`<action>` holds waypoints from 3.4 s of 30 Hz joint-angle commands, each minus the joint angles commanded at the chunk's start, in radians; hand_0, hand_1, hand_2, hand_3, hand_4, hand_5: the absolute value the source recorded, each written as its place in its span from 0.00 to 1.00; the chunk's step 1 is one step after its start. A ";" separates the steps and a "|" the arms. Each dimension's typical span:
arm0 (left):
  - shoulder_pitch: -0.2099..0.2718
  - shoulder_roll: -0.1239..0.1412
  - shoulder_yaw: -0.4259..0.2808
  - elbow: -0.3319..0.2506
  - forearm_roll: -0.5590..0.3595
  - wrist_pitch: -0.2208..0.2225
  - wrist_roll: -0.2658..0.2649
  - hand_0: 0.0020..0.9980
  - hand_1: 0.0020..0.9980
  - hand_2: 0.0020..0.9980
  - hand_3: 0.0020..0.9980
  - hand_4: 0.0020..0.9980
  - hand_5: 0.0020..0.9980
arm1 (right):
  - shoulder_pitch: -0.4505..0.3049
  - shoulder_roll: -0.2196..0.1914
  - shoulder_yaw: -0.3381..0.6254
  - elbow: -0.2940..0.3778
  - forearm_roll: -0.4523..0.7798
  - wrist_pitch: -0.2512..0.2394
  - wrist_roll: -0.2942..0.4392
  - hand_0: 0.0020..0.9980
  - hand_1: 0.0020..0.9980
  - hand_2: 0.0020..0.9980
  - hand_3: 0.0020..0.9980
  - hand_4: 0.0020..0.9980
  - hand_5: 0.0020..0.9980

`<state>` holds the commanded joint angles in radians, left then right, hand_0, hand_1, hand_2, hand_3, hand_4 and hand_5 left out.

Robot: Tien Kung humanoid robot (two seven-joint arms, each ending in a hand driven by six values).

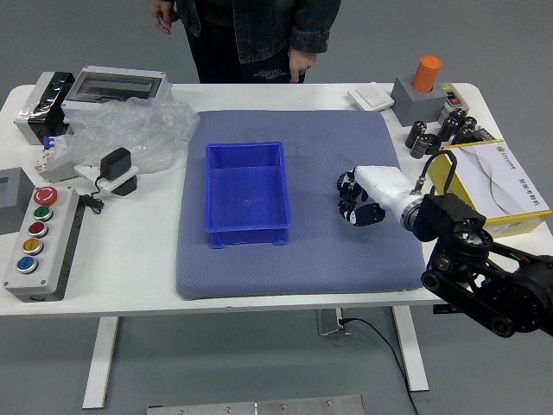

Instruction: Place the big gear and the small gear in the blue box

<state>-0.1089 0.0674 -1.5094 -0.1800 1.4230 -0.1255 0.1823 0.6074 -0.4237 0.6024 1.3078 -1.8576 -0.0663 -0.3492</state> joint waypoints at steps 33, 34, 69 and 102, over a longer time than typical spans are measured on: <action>0.004 0.004 -0.005 0.000 0.009 -0.002 0.004 0.73 0.68 0.70 0.70 0.44 0.01 | 0.134 0.158 0.026 0.088 -0.054 0.025 -0.039 0.59 0.49 0.49 0.53 0.69 0.02; 0.004 0.004 -0.005 0.000 0.010 -0.003 0.004 0.73 0.68 0.70 0.70 0.44 0.01 | 0.137 0.170 0.023 0.083 -0.054 0.025 -0.039 0.59 0.49 0.49 0.53 0.69 0.02; 0.005 0.002 -0.002 0.000 0.018 -0.005 0.006 0.73 0.68 0.69 0.70 0.43 0.01 | 0.146 0.295 0.049 0.006 -0.037 0.136 -0.098 0.58 0.56 0.73 0.85 0.83 0.38; -0.007 0.011 0.004 0.000 0.028 -0.007 0.006 0.73 0.68 0.69 0.70 0.43 0.02 | 0.211 0.174 -0.005 -0.297 0.033 0.127 -0.018 0.66 0.63 0.78 0.82 0.81 0.35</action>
<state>-0.1162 0.0782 -1.5056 -0.1800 1.4507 -0.1329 0.1884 0.8188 -0.2498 0.5970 1.0106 -1.8244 0.0603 -0.3676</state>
